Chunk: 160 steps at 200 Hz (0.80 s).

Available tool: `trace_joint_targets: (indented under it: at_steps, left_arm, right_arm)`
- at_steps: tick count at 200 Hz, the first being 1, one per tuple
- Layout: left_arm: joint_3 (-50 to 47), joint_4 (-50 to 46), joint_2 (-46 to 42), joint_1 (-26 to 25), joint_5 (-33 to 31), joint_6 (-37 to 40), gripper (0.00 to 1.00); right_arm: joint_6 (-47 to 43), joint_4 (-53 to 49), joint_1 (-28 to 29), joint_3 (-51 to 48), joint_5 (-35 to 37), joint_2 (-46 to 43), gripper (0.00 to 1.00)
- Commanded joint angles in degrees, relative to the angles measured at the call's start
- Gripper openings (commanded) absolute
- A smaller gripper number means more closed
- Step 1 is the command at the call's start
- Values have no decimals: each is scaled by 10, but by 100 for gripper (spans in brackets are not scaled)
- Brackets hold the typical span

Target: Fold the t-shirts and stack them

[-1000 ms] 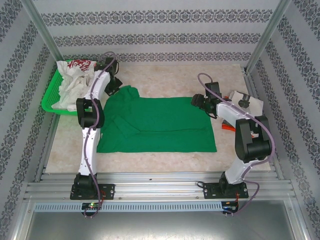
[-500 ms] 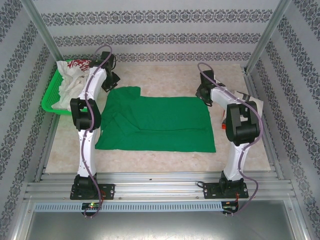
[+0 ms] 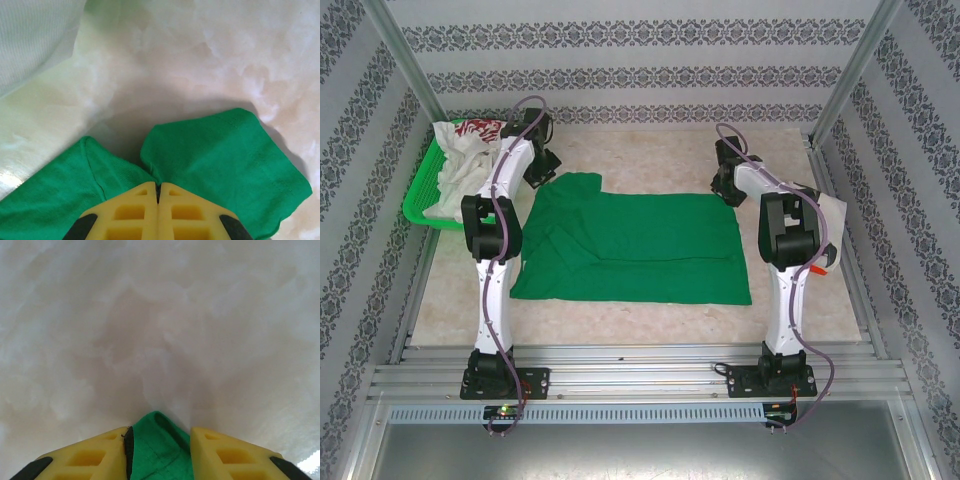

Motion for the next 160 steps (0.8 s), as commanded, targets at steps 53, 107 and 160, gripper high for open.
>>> trace_joint_targets:
  at_steps: [53, 107, 160]
  left_arm:
    - [-17, 19, 3, 5, 12, 9, 0]
    - [-28, 25, 2, 5, 18, 10, 0]
    - [-28, 25, 1, 5, 18, 10, 0]
  right_arm:
    - [-8, -55, -8, 83, -11, 52, 33]
    - [-11, -88, -10, 121, -17, 84, 31]
    - [-27, -127, -6, 124, -20, 79, 30]
